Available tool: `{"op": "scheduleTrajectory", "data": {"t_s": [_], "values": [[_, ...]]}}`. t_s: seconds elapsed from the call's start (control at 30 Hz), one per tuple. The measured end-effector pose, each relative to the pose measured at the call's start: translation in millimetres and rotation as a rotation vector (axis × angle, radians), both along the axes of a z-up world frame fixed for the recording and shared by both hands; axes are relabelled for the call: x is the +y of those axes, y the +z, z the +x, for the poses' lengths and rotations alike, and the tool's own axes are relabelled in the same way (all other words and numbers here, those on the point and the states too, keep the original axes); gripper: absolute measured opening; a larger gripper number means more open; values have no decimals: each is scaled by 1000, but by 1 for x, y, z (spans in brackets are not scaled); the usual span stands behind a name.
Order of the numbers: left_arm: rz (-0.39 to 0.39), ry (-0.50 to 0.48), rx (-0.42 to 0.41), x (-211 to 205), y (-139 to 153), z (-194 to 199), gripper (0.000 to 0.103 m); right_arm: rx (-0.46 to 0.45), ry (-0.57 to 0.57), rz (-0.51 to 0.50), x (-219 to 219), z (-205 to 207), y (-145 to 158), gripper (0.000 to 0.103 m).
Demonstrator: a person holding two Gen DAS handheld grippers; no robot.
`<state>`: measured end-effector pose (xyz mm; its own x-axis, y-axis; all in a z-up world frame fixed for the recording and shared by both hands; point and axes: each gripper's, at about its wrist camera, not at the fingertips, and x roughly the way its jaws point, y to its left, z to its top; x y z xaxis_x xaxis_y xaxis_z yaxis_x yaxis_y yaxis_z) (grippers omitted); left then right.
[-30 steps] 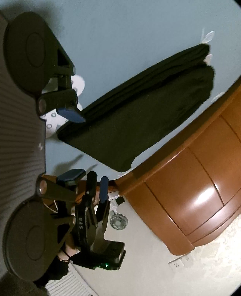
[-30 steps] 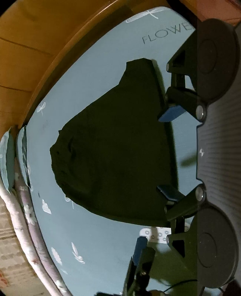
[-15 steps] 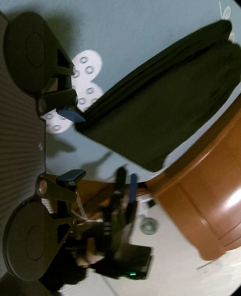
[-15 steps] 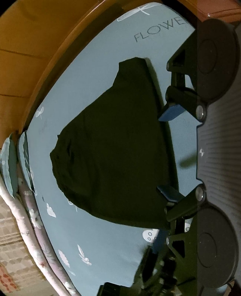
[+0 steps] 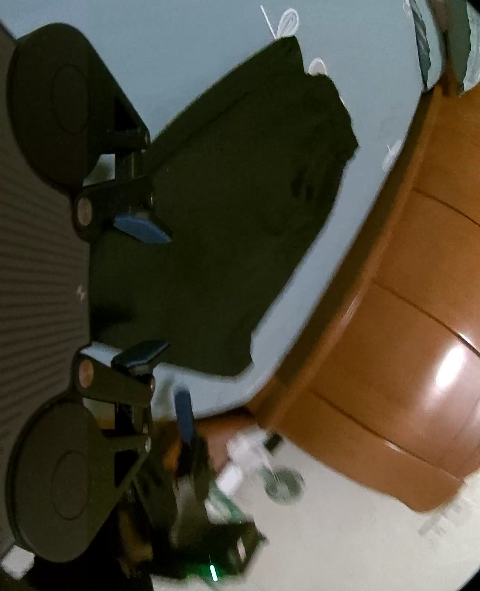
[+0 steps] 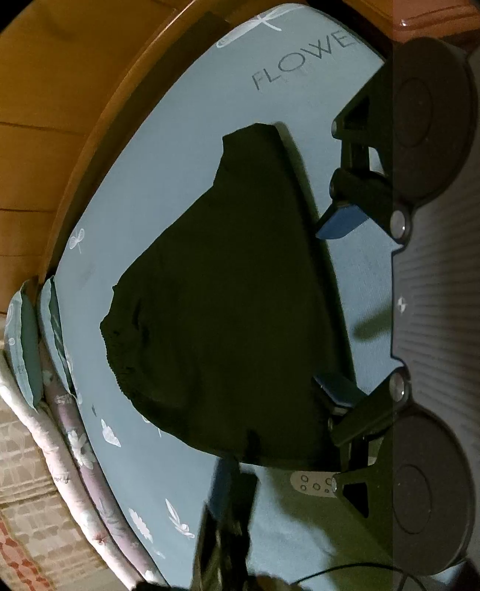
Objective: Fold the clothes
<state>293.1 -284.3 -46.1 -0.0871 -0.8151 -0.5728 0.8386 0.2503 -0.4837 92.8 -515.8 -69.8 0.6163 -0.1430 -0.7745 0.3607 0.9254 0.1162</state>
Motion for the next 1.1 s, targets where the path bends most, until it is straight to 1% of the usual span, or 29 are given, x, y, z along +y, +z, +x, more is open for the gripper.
{"op": "scheduleTrajectory", "data": {"t_s": [0.07, 0.17, 0.33, 0.4, 0.47, 0.53, 0.57, 0.63, 0.7, 0.73, 0.77, 0.8, 0.83, 0.93, 0.97, 1.07, 1.1], "values": [[8, 5, -22, -7, 1, 0, 58, 7, -6, -9, -1, -1, 0, 87], [20, 12, -55, -16, 2, 1, 58, 14, -24, -18, -4, -4, -1, 87], [38, 23, -110, -34, 5, 3, 58, -24, -29, -44, -8, 3, 2, 88], [21, 8, -128, -50, 9, 9, 59, -40, -31, -54, -10, 6, 3, 89], [8, -6, -144, -67, 13, 15, 61, -55, -18, -65, -11, 12, 1, 93], [39, -2, -137, -84, 3, 22, 61, -69, -3, -75, -12, 19, -3, 95], [65, 19, -149, -89, -3, 27, 61, -74, -2, -69, -14, 23, -5, 95], [130, 70, -148, -95, -17, 38, 60, -78, -8, -52, -18, 26, -11, 95], [132, 119, -120, -87, -24, 52, 64, -76, -19, -38, -22, 27, -17, 95], [134, 145, -106, -82, -26, 58, 64, -76, -24, -31, -23, 27, -19, 96], [139, 176, -94, -79, -24, 63, 60, -78, -27, -25, -25, 27, -22, 97], [147, 198, -107, -78, -18, 63, 58, -81, -29, -20, -26, 27, -23, 98], [149, 213, -116, -77, -13, 64, 58, -85, -31, -15, -27, 26, -25, 100], [49, 133, -84, -82, 5, 52, 61, -89, -33, -6, -30, 26, -30, 103], [29, 96, -88, -87, 8, 45, 62, -91, -33, -4, -29, 26, -32, 103], [-2, -2, -113, -104, 8, 25, 63, -91, -23, -15, -27, 27, -34, 103], [4, -18, -121, -108, 5, 20, 63, -91, -21, -20, -27, 27, -35, 103]]}}
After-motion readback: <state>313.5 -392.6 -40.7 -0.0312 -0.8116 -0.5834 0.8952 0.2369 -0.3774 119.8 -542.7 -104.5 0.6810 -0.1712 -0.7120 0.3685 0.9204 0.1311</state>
